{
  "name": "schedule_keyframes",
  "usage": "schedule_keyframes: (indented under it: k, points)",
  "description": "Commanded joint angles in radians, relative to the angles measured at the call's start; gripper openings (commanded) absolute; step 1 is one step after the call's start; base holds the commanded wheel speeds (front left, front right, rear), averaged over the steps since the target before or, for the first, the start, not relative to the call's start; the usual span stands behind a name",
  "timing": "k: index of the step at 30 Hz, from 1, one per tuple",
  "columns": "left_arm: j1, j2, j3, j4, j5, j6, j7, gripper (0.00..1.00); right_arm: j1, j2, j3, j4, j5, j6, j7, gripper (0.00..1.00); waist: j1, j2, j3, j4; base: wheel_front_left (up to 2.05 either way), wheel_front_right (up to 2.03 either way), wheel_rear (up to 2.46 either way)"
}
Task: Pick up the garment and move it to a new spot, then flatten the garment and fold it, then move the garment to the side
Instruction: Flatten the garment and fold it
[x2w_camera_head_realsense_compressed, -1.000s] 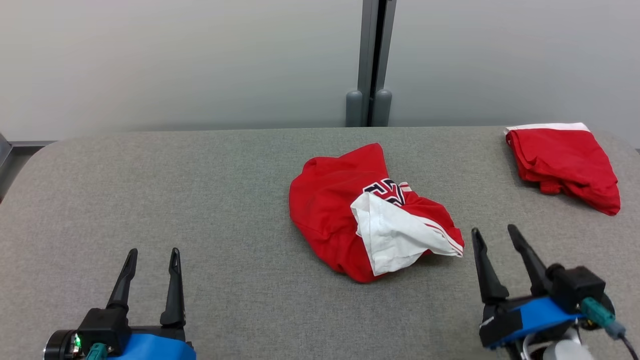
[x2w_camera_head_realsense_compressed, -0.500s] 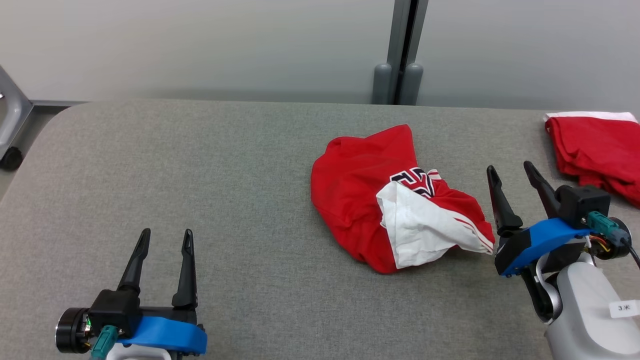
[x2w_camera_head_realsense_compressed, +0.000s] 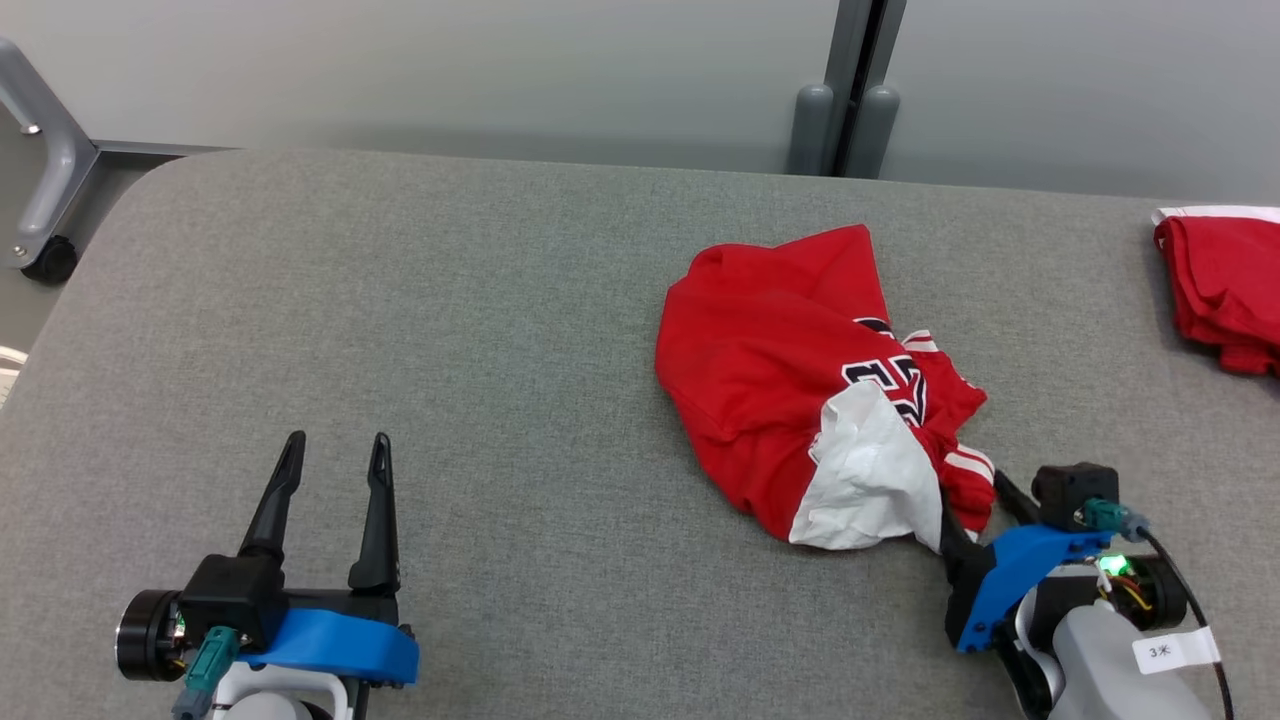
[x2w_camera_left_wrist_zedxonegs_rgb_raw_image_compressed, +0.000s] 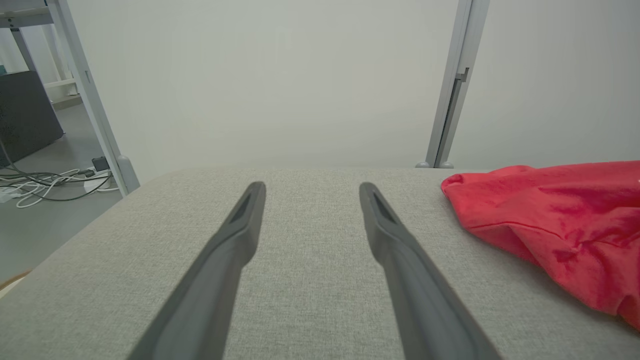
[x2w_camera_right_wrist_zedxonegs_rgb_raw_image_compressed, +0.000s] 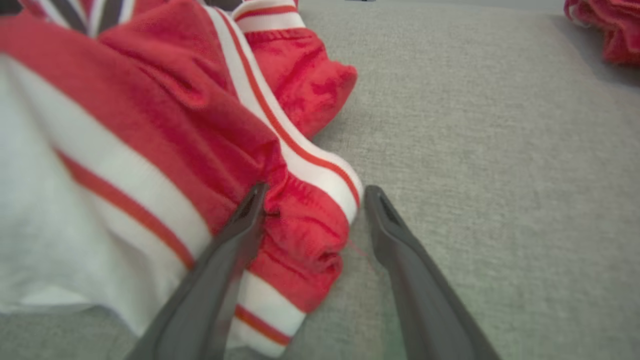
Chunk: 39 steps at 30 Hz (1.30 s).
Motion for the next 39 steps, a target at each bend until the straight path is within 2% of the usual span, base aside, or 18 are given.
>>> schedule_keyframes:
  k: [1, 9, 10, 11, 12, 18, 24, 25, 26, 34, 39]
  points:
    - [-0.014, -0.004, 0.004, 0.002, -0.003, -0.007, -0.004, 1.0, 0.009, 0.01, 0.009, 0.025, 0.011, 0.0, -0.008, 1.0, -0.0001, -0.0003, -0.002, -0.002, 0.0, 0.0, 0.0]
    - [-0.007, -0.008, 0.003, 0.003, -0.001, -0.005, -0.004, 1.0, 0.04, 0.057, 0.075, 0.136, 0.044, 0.002, -0.021, 1.0, -0.0001, -0.0003, -0.009, -0.016, 0.0, 0.0, 0.0]
    - [-0.008, -0.008, 0.002, 0.004, -0.001, -0.005, -0.004, 1.0, 0.04, 0.063, 0.086, 0.141, 0.051, 0.002, -0.021, 0.74, -0.0001, -0.0003, -0.009, -0.018, 0.0, 0.0, 0.0]
    - [-0.008, -0.008, 0.002, 0.004, -0.001, -0.005, -0.004, 1.0, 0.039, 0.067, 0.097, 0.146, 0.06, 0.002, -0.022, 0.3, -0.0001, -0.0003, -0.009, -0.02, 0.0, 0.0, 0.0]
    - [-0.009, -0.009, 0.003, 0.005, -0.001, -0.006, -0.004, 1.0, 0.036, 0.07, 0.108, 0.15, 0.07, 0.002, -0.022, 0.02, -0.0001, -0.0003, -0.009, -0.022, 0.0, 0.0, 0.0]
    - [-0.003, -0.011, 0.006, 0.009, -0.002, -0.006, -0.004, 1.0, 0.004, 0.053, 0.123, 0.141, 0.121, 0.0, -0.056, 0.0, -0.0001, -0.0003, -0.023, -0.035, 0.0, 0.0, 0.0]
    - [0.015, -0.013, 0.013, 0.003, -0.005, -0.006, -0.004, 1.0, 0.002, -0.02, 0.087, 0.097, 0.158, 0.0, -0.079, 0.0, -0.0001, -0.0003, -0.041, -0.057, 0.0, 0.0, 0.0]
    - [0.021, -0.014, 0.017, 0.0, -0.005, -0.006, -0.004, 1.0, 0.012, -0.054, 0.064, 0.072, 0.167, 0.0, -0.083, 0.0, -0.0001, -0.0003, -0.048, -0.068, 0.0, 0.0, 0.0]
    - [0.021, -0.014, 0.017, 0.0, -0.005, -0.006, -0.004, 1.0, 0.012, -0.054, 0.064, 0.072, 0.167, 0.0, -0.083, 0.0, -0.0001, -0.0003, -0.048, -0.068, 0.0, 0.0, 0.0]
    - [0.03, -0.016, 0.021, -0.006, -0.014, -0.006, -0.004, 1.0, 0.088, -0.218, -0.107, -0.086, 0.171, 0.0, -0.084, 0.0, -0.0001, -0.0003, -0.069, -0.106, 0.0, 0.0, 0.0]
    - [0.029, -0.013, 0.022, -0.009, -0.017, -0.006, -0.004, 1.0, 0.128, -0.259, -0.195, -0.157, 0.149, 0.0, -0.084, 0.0, -0.0001, -0.0003, -0.076, -0.114, 0.0, 0.0, 0.0]
